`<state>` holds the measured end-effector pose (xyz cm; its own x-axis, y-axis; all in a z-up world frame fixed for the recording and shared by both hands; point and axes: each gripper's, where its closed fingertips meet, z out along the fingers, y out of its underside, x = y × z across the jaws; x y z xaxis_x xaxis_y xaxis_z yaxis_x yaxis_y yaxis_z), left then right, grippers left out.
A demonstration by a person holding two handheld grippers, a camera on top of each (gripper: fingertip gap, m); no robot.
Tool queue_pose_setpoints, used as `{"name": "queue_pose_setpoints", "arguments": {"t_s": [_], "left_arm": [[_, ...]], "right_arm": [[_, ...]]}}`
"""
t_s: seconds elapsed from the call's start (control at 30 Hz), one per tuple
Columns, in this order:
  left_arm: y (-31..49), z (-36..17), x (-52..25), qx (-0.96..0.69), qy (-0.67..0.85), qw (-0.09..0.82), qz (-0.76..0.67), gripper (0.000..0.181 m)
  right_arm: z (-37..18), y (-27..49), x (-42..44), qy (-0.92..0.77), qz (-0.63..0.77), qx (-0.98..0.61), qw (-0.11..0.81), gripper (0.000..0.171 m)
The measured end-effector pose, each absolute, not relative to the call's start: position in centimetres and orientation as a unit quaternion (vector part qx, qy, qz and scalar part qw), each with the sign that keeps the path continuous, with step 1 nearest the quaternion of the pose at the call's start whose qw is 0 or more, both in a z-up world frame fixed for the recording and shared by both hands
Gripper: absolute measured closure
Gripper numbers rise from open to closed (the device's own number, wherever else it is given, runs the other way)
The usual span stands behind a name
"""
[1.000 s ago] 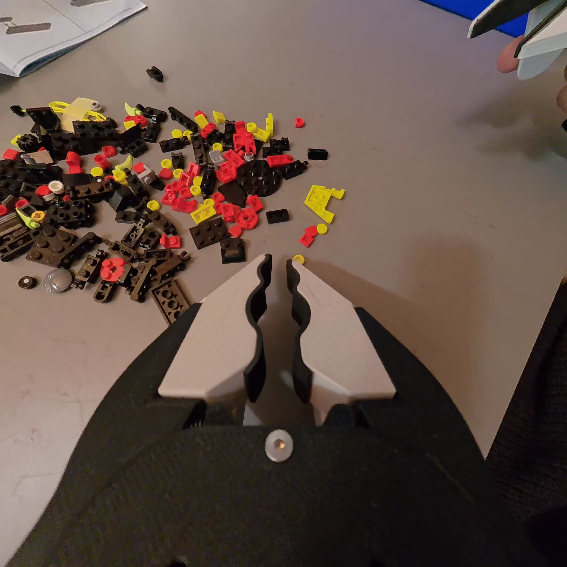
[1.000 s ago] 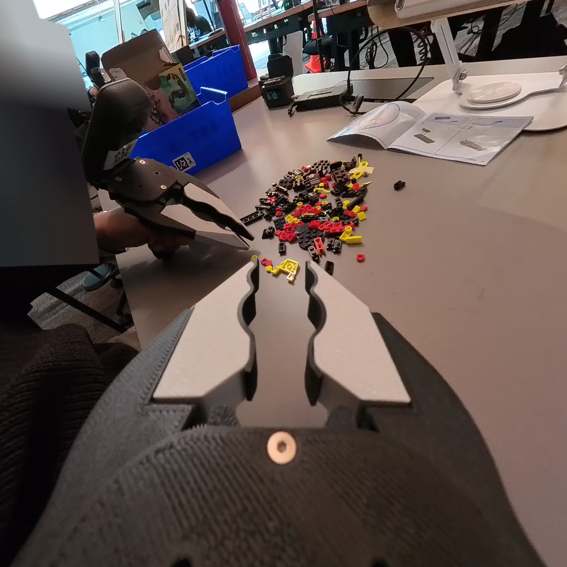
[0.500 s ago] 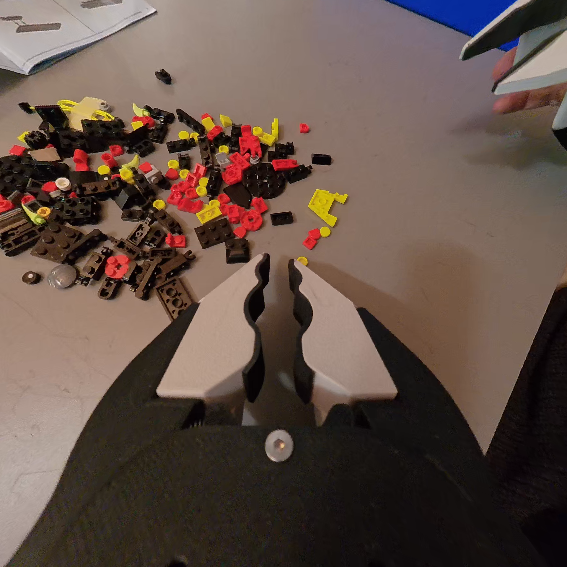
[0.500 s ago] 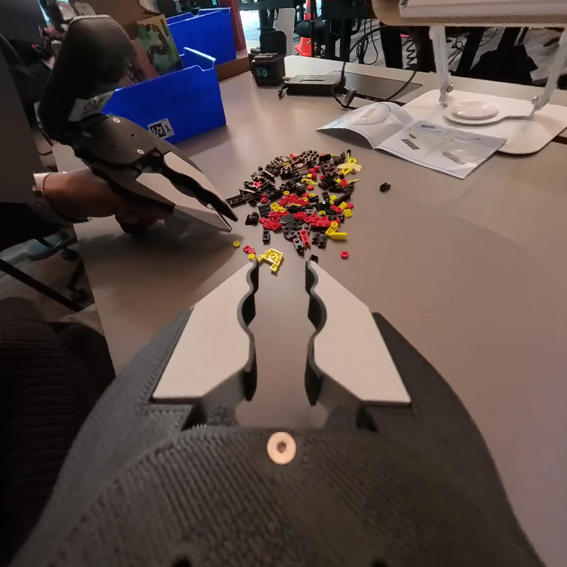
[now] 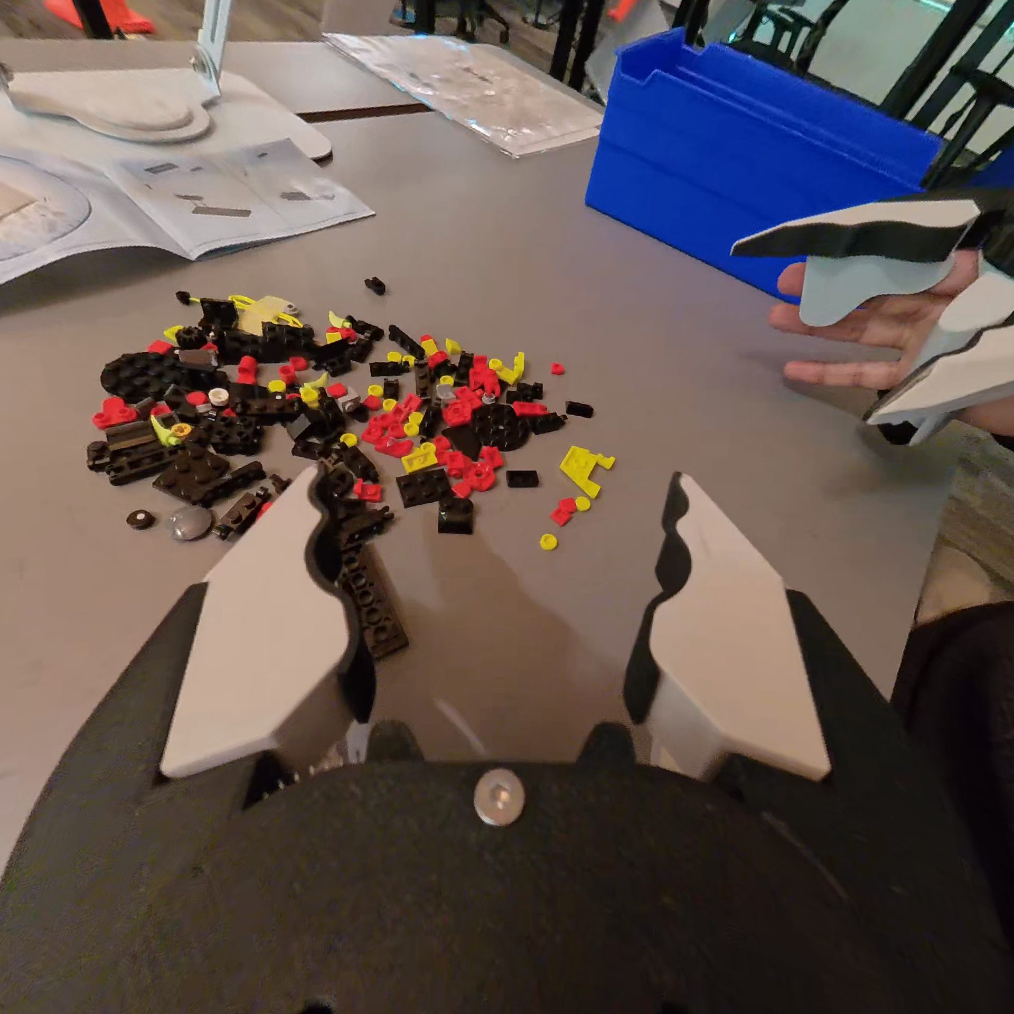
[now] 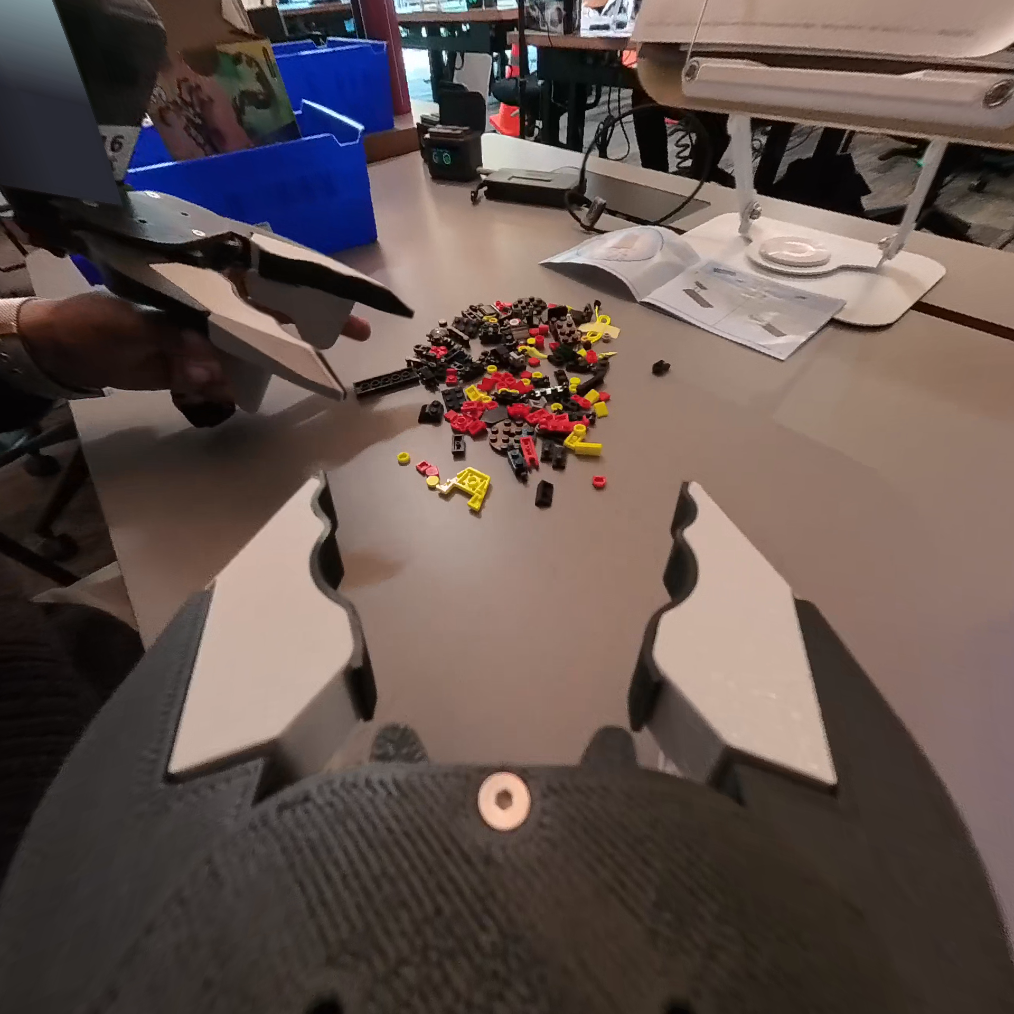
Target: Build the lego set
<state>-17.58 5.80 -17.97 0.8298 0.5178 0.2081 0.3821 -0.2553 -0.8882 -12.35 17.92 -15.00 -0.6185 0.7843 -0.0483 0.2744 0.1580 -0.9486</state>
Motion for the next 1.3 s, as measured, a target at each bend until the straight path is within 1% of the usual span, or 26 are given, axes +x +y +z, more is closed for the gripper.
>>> {"name": "queue_pose_setpoints", "arguments": {"t_s": [0.03,0.1,0.13,0.17,0.2,0.23,0.3,0.4,0.47,0.6,0.67,0.7,0.8,0.9,1.0,1.13,1.3], "left_arm": [[5.9,-17.9,-17.6,-0.789,-0.283,0.541,0.067,0.062],[6.1,-18.0,-17.2,-0.794,-0.272,0.539,0.069,0.066],[6.1,-18.1,-17.1,-0.798,-0.266,0.536,0.072,0.073],[6.2,-18.2,-16.9,-0.801,-0.257,0.535,0.074,0.085],[6.4,-18.2,-16.6,-0.805,-0.246,0.535,0.074,0.099],[6.5,-18.2,-16.4,-0.806,-0.238,0.537,0.075,0.109],[6.7,-18.0,-16.3,-0.805,-0.229,0.541,0.083,0.118],[6.8,-17.0,-16.0,-0.796,-0.21,0.56,0.097,0.139],[6.8,-16.9,-15.9,-0.794,-0.204,0.563,0.102,0.145],[6.7,-16.4,-16.1,-0.786,-0.2,0.572,0.121,0.161],[6.7,-16.1,-15.9,-0.781,-0.201,0.582,0.11,0.156],[6.6,-15.9,-16.1,-0.776,-0.208,0.585,0.109,0.155],[6.3,-15.3,-16.5,-0.763,-0.215,0.598,0.117,0.169],[6.0,-15.1,-16.7,-0.759,-0.217,0.602,0.119,0.177],[6.0,-15.0,-16.6,-0.757,-0.217,0.605,0.117,0.179],[5.9,-15.3,-16.8,-0.761,-0.222,0.598,0.119,0.178],[5.6,-15.6,-17.4,-0.762,-0.239,0.589,0.125,0.172]], "right_arm": [[-15.2,17.9,-12.4,-0.726,0.529,-0.366,0.241,0.051],[-15.8,17.9,-12.4,-0.738,0.51,-0.364,0.249,0.054],[-16.1,18.1,-12.5,-0.743,0.5,-0.363,0.258,0.059],[-16.2,18.1,-12.5,-0.748,0.492,-0.358,0.264,0.069],[-16.3,18.0,-12.5,-0.752,0.487,-0.352,0.269,0.074],[-16.3,17.9,-12.4,-0.756,0.485,-0.346,0.273,0.078],[-16.3,17.5,-12.0,-0.763,0.485,-0.328,0.274,0.09],[-16.2,16.9,-11.4,-0.772,0.493,-0.305,0.259,0.099],[-15.9,16.8,-11.2,-0.77,0.502,-0.3,0.256,0.111],[-15.4,16.5,-10.7,-0.763,0.525,-0.291,0.238,0.124],[-15.1,16.5,-10.6,-0.76,0.534,-0.288,0.233,0.134],[-15.0,16.4,-10.5,-0.759,0.538,-0.284,0.232,0.144],[-14.6,16.3,-10.3,-0.755,0.547,-0.273,0.236,0.158],[-14.3,16.2,-10.1,-0.754,0.552,-0.264,0.24,0.171],[-14.1,16.1,-9.9,-0.752,0.559,-0.26,0.233,0.171],[-14.2,16.3,-10.0,-0.75,0.562,-0.272,0.219,0.17],[-14.1,16.7,-10.3,-0.737,0.574,-0.297,0.198,0.156]]}}
